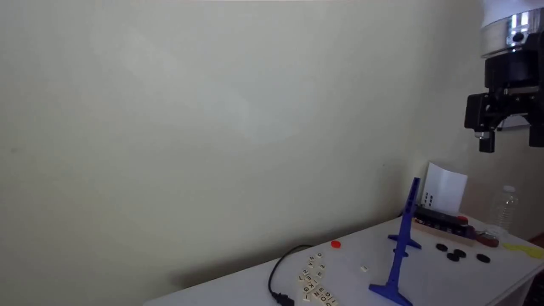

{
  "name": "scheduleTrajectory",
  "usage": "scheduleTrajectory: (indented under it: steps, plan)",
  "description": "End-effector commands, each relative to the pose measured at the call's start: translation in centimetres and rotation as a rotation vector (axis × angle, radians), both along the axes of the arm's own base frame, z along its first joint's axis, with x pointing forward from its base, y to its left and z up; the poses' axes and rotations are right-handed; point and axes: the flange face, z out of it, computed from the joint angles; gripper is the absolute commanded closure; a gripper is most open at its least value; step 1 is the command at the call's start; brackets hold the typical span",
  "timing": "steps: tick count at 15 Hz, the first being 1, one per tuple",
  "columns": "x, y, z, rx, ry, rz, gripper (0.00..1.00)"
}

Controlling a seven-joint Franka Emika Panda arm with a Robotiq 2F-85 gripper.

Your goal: Put the black ring on the rack

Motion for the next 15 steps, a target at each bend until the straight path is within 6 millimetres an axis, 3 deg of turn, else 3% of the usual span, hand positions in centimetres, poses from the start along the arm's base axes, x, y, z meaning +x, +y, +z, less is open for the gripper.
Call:
scheduleTrajectory:
  steps: [1,9,15]
  plan:
    - [0.1,-3.1,-2.1,0.041,-0.081,-0.034,0.00]
    - [0.2,-7.9,-9.0,0.088,-0.201,0.067,0.00]
    - [0.1,-13.3,-12.4,0.086,-0.199,-0.036,0.00]
